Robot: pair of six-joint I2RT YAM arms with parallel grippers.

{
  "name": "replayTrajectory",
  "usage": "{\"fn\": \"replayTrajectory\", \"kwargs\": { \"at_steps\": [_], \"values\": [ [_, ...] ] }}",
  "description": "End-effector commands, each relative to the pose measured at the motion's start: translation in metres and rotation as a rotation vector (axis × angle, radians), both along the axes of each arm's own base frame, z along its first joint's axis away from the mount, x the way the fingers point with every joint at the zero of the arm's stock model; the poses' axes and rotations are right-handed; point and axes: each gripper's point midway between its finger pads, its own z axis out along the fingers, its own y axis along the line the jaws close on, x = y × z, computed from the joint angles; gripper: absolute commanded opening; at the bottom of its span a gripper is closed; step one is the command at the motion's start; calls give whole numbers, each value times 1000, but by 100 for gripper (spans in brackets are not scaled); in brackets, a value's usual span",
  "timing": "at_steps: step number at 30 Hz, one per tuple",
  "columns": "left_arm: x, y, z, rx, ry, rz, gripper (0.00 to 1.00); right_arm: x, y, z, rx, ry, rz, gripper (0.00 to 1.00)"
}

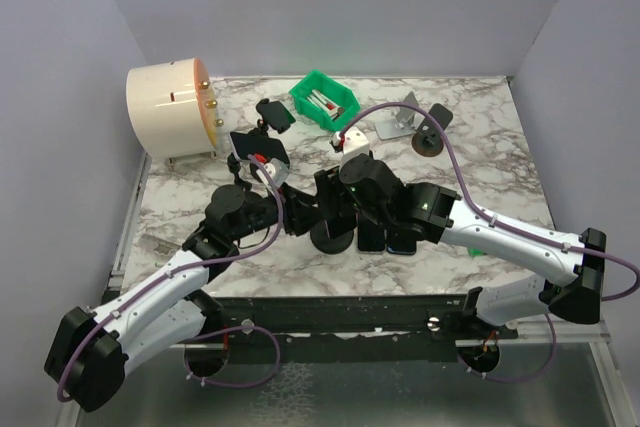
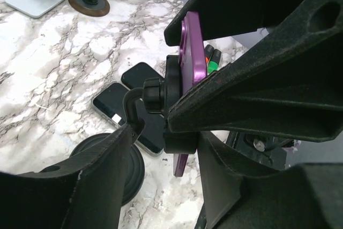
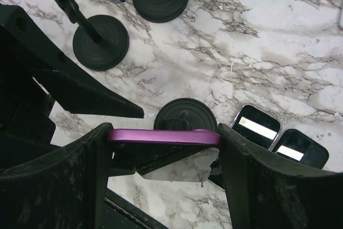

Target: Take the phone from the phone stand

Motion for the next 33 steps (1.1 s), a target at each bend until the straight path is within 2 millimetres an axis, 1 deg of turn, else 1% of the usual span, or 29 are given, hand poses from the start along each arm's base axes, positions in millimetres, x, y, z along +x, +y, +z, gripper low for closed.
{"fn": "replayTrajectory", "kwargs": {
  "at_steps": [1, 3, 7, 9, 12, 15, 18, 23, 25, 29, 32, 33],
  "values": [
    [-5, -6, 18, -37, -61, -55, 51, -4, -3, 6, 7, -14, 13, 39],
    [-6, -7, 16, -34, -59, -60, 49, -4, -2, 6, 9, -14, 13, 39],
    [-7, -8, 12, -28, -56, -76, 37, -4, -2, 5, 11, -10, 10, 39],
    [-8, -8, 9, -24, -53, -81, 34, -4, -2, 6, 14, -8, 8, 40],
    [-9, -7, 6, -22, -47, -80, 35, -4, -1, 6, 14, -6, 6, 40],
    [-10, -6, 6, -24, -48, -75, 41, -4, -2, 7, 14, -6, 5, 40],
    [-10, -5, 8, -27, -58, -70, 41, -4, -2, 6, 16, -4, 3, 40],
    [-12, -5, 7, -26, -59, -78, 33, -4, -2, 6, 17, -2, -1, 40],
    [-13, -5, 6, -26, -54, -81, 32, -4, -3, 6, 15, -2, -3, 40],
    [-14, -4, 6, -31, -48, -78, 41, -4, -3, 6, 13, -1, -5, 41],
    [-14, -4, 6, -32, -47, -81, 41, -4, -3, 6, 13, -1, -7, 41],
    [-15, -4, 6, -31, -50, -85, 40, -4, -3, 6, 14, -1, -8, 41]
  ]
}}
